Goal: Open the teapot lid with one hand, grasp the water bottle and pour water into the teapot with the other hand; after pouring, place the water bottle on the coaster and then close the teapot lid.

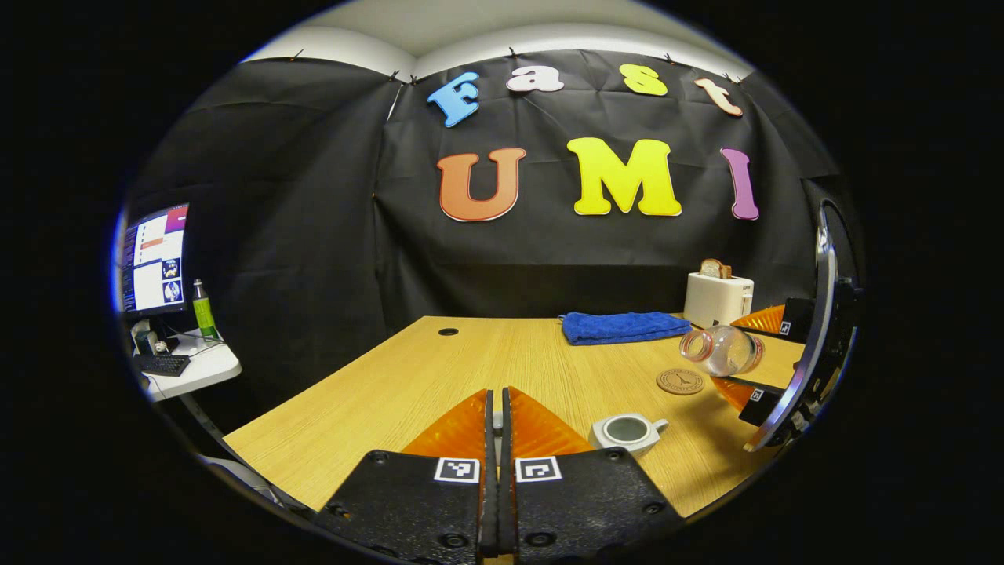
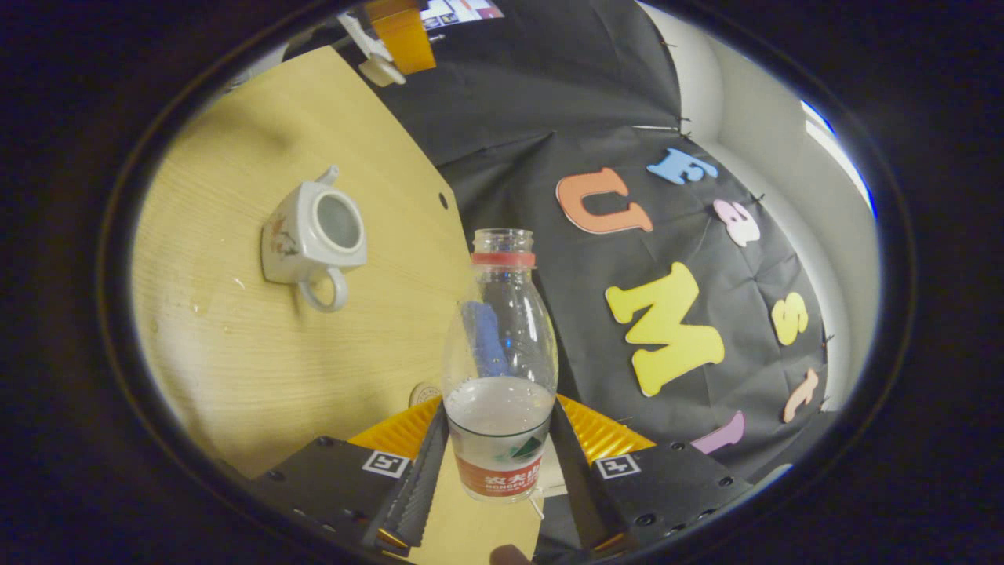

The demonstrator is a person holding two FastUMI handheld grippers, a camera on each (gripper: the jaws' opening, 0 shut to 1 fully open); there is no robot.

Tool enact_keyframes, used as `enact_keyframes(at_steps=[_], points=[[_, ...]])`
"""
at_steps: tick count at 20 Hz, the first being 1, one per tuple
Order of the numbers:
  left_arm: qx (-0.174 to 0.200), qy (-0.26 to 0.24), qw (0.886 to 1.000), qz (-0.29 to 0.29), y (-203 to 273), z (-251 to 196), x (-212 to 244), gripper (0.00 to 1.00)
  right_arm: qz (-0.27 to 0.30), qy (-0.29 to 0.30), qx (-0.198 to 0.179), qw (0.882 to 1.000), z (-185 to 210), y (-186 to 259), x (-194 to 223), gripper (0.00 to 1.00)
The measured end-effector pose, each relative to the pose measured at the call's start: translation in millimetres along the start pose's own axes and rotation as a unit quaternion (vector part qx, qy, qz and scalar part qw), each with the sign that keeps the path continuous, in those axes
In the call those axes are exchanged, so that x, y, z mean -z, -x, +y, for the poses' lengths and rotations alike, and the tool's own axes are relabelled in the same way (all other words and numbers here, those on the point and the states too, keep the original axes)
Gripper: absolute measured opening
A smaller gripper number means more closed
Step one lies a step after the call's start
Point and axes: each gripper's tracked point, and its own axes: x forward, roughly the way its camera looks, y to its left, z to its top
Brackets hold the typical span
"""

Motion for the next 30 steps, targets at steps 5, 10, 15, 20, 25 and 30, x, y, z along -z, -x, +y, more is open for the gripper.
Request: enact_keyframes(at_steps=[5, 10, 15, 20, 25, 30], points=[[0.003, 0.001, 1.000, 0.008, 1.0, 4.4, 4.1, 0.03, -0.015, 0.078, 0.004, 0.997, 10.1, -3.3, -7.1, 0.71], [0.009, -0.002, 1.000, 0.012, 0.9, 3.6, 4.7, 0.03, -0.026, 0.127, -0.001, 0.992, 16.0, -4.1, -11.8, 0.71], [0.015, -0.008, 1.000, 0.011, 2.2, 0.1, 4.2, 0.03, -0.038, 0.172, 0.000, 0.984, 16.4, -6.9, -25.1, 0.71], [0.020, -0.013, 1.000, 0.008, 2.4, -1.3, 3.4, 0.03, -0.041, 0.218, 0.004, 0.975, 10.1, -10.3, -31.7, 0.71], [0.026, -0.015, 0.999, 0.010, 4.5, -4.8, 2.9, 0.03, -0.051, 0.263, 0.019, 0.963, 1.3, -10.5, -37.8, 0.71], [0.028, -0.016, 0.999, 0.008, 4.9, -4.6, 1.0, 0.03, -0.048, 0.286, 0.020, 0.957, -2.5, -12.6, -39.1, 0.72]])
